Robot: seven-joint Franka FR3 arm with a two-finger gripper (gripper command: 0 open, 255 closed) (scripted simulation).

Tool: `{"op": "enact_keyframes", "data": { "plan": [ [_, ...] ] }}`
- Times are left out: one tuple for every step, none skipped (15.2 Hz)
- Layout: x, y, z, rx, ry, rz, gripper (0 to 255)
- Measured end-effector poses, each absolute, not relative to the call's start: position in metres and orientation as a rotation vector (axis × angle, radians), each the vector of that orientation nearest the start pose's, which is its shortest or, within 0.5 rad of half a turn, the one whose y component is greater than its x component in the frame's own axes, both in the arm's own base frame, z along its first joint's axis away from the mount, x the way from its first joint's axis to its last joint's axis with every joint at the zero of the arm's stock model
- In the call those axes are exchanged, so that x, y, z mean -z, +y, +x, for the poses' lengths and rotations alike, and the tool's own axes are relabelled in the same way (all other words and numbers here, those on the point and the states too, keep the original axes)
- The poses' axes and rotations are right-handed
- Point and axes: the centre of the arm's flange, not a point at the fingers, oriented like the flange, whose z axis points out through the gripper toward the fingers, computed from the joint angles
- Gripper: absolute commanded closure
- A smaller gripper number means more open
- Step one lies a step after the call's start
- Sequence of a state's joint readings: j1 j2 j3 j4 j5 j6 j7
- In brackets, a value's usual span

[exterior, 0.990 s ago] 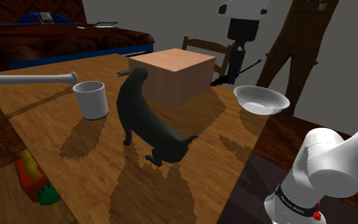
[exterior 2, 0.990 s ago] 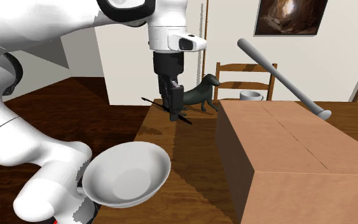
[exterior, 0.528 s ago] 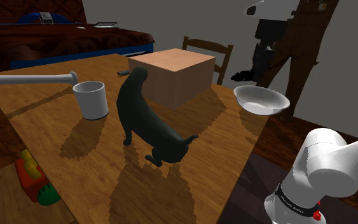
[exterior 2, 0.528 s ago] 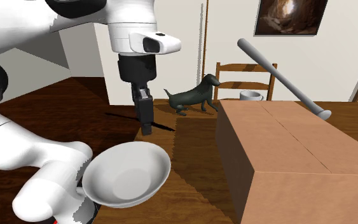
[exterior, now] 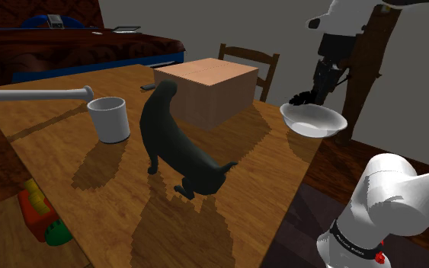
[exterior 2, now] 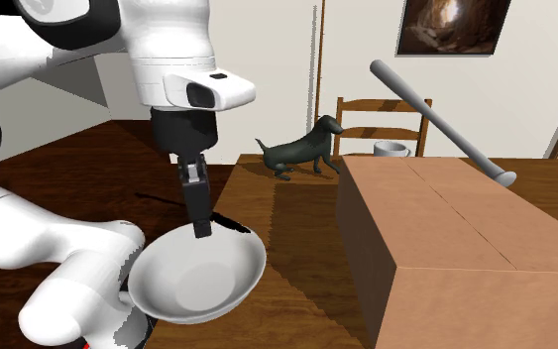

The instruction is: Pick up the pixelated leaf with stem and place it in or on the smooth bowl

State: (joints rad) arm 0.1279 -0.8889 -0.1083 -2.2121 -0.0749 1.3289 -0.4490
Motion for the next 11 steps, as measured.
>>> {"op": "enact_keyframes", "data": {
  "plan": [
    [-0.658,-0.022,0.250,0.006,-0.760,-3.037,255],
    [-0.652,-0.022,0.249,0.006,-0.760,-3.037,255],
    [-0.647,-0.022,0.249,0.006,-0.760,-3.037,255],
    [-0.641,-0.021,0.249,0.006,-0.760,-3.037,255],
    [-0.636,-0.021,0.248,0.006,-0.760,-3.037,255],
    [-0.631,-0.021,0.249,0.007,-0.760,-3.037,255],
    [-0.626,-0.022,0.248,0.006,-0.760,-3.037,255],
    [-0.618,-0.021,0.249,0.006,-0.760,-3.037,255],
    [-0.611,-0.022,0.249,0.006,-0.760,-3.037,255],
    [-0.609,-0.021,0.249,0.006,-0.760,-3.037,255],
    [-0.607,-0.021,0.249,0.006,-0.760,-3.037,255]
  ]
}}
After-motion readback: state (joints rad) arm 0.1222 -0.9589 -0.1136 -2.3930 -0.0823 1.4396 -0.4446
